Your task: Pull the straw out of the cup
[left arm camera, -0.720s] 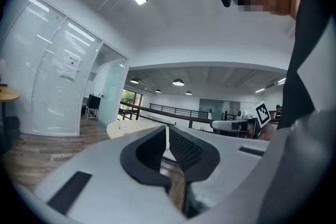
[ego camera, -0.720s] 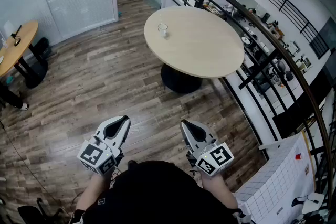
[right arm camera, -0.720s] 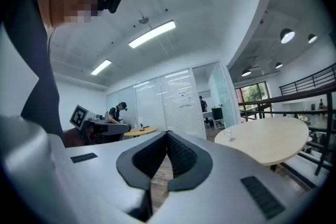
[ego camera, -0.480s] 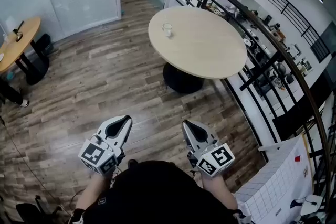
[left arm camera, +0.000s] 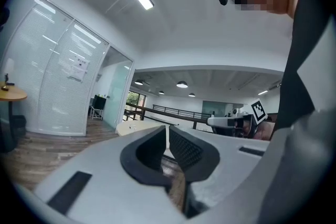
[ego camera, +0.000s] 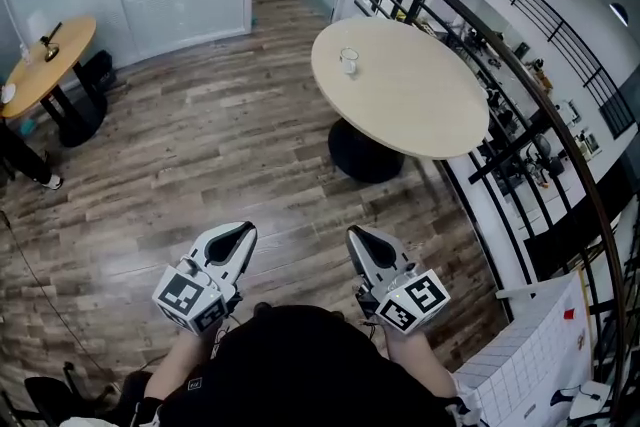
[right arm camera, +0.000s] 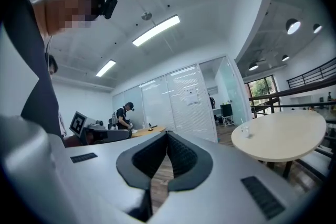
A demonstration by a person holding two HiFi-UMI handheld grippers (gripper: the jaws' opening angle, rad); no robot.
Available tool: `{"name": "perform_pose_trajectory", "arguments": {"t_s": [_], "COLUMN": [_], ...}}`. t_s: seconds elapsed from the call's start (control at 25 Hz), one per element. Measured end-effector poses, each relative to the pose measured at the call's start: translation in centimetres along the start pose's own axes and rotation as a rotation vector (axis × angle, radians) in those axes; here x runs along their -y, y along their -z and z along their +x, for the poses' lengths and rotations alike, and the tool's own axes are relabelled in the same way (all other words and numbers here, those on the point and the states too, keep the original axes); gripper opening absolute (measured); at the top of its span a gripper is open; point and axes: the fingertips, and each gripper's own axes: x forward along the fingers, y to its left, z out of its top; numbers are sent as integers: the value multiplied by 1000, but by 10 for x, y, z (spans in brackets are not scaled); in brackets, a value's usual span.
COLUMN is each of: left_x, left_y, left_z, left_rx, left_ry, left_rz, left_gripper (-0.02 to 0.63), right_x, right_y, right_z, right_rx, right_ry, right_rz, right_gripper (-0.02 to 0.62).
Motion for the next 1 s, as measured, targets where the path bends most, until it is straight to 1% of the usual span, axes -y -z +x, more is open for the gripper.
{"name": "perform_pose_trajectory", "arguments": {"t_s": [0.2, 0.28, 0.36, 0.52, 0.64, 0.8, 1.0], "left_x": [-32, -42, -44, -52, -56, -52, -69], "left_y": [9, 12, 13, 25, 26, 11, -4], "left_z": [-38, -42, -36, -16, 3, 36, 86], "left_rx": [-12, -23, -23, -24, -41, -54, -50], "left_ry": [-30, -46, -38, -5, -16, -30, -34], "left_rz": [-13, -32, -39, -39, -35, -25, -13], "left_gripper": [25, 25, 25, 25, 25, 25, 25], "right_x": [-31, -31, -25, -8, 11, 44, 95], "right_y": [13, 13, 12, 23, 33, 22, 2], "right_z": [25, 29, 31, 38, 44, 54, 77], "right_rx": [-35, -41, -49, -54, -51, -43, -25], "right_ry": [-21, -14, -3, 12, 19, -4, -23], "right_rz": [-31, -28, -19, 8, 38, 63, 68], "right_gripper": [23, 23, 23, 23, 23, 23, 23]}}
